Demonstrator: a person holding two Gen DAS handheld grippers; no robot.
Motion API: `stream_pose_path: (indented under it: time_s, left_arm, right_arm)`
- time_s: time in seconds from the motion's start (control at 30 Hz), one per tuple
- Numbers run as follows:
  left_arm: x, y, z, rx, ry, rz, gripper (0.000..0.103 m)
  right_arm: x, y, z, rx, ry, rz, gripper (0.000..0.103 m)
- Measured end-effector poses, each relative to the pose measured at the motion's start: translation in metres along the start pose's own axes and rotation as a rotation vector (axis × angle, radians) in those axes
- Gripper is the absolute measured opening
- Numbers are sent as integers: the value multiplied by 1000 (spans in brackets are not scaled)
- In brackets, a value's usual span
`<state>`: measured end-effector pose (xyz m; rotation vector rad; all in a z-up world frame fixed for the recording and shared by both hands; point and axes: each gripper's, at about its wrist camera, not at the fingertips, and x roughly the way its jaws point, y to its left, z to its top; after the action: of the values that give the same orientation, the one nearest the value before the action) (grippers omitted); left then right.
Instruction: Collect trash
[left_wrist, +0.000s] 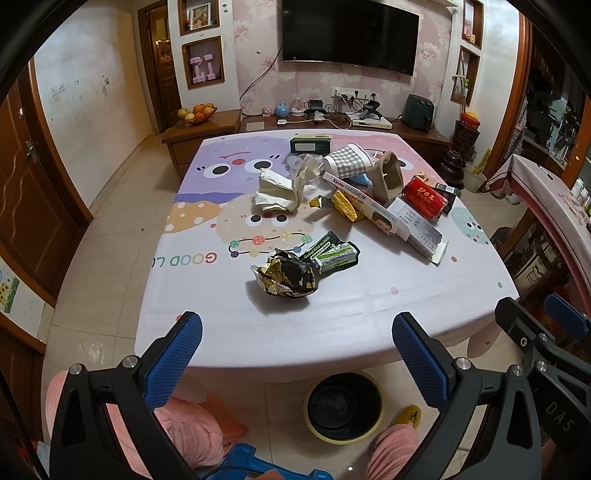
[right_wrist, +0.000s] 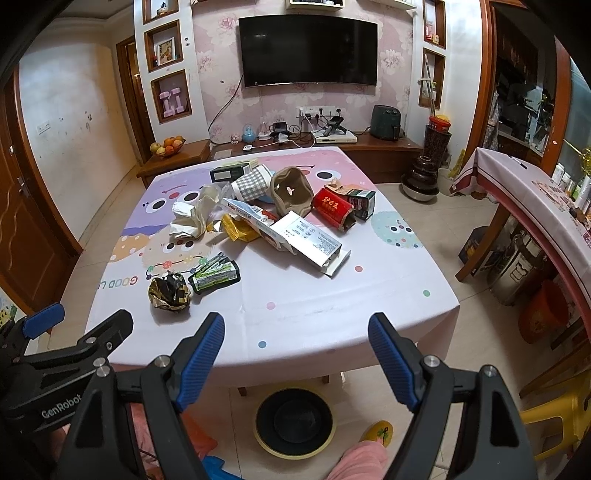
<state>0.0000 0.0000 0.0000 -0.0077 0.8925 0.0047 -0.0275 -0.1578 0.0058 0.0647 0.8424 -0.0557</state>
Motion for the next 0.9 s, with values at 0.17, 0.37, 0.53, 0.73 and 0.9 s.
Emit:
stream_pose_path:
  time_s: [0.17,0.37,0.53,0.73,0.9]
  left_arm:
    - [0,0,0,-7,1,1,102]
    - [-2,2,1,-5,2,1,102]
    - [-3,3,1,-4,-1,3,102]
    - [-2,3,1,-8,8,-4,101]
    - [-3,8,-3,-2,12,-4,101]
  right_arm:
    - [0,-1,3,2,-6,-1,81]
    - [-1,0,4,1,-8,-2,81]
    - [-1,0,4,1,-8,-2,81]
    - [0,1,3,-1,-10,-5,81]
    - [1,2,2,-2,-12,-5,81]
